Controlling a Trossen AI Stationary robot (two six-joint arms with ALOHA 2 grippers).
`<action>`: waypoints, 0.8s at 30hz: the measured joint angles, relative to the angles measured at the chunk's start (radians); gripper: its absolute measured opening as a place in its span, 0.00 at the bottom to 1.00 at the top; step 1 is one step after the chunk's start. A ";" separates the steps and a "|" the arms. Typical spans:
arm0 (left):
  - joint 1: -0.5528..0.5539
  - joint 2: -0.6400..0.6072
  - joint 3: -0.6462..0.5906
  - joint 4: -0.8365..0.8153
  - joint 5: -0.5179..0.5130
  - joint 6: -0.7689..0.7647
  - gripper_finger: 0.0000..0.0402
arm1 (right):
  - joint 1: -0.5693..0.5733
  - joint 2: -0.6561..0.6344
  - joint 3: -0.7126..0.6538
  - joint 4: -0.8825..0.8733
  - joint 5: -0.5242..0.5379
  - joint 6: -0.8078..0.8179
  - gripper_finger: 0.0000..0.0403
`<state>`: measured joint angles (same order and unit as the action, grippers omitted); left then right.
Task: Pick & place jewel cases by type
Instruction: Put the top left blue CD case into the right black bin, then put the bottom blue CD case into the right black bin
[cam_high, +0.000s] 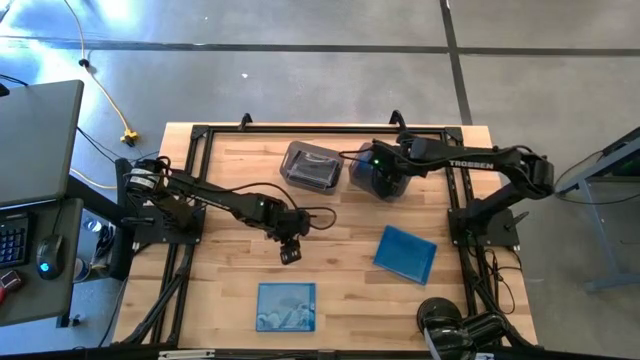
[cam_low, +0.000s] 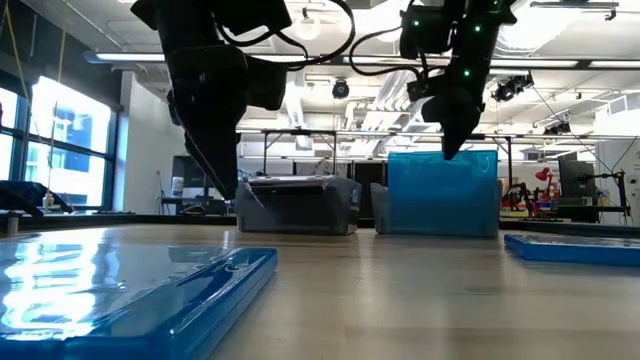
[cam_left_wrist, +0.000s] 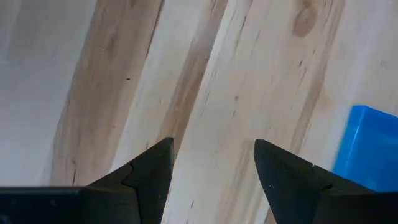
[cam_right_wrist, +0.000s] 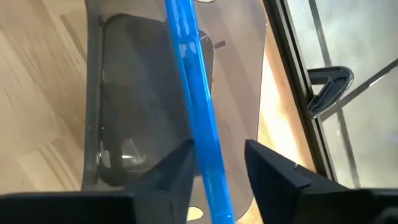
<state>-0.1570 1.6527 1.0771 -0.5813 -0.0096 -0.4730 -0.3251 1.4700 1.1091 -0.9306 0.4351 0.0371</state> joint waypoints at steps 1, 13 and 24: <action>0.000 0.000 0.000 -0.002 0.005 0.007 0.55 | 0.005 0.000 0.000 0.000 0.002 -0.007 0.36; -0.009 0.000 0.000 -0.097 0.304 0.096 0.55 | 0.158 -0.015 0.123 -0.009 0.089 -0.019 0.42; -0.266 0.000 0.000 -0.053 0.302 0.301 0.55 | 0.337 -0.010 0.160 0.204 -0.082 0.006 0.41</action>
<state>-0.4228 1.6531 1.0769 -0.6339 0.2923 -0.1715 0.0115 1.4599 1.2694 -0.7270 0.3528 0.0434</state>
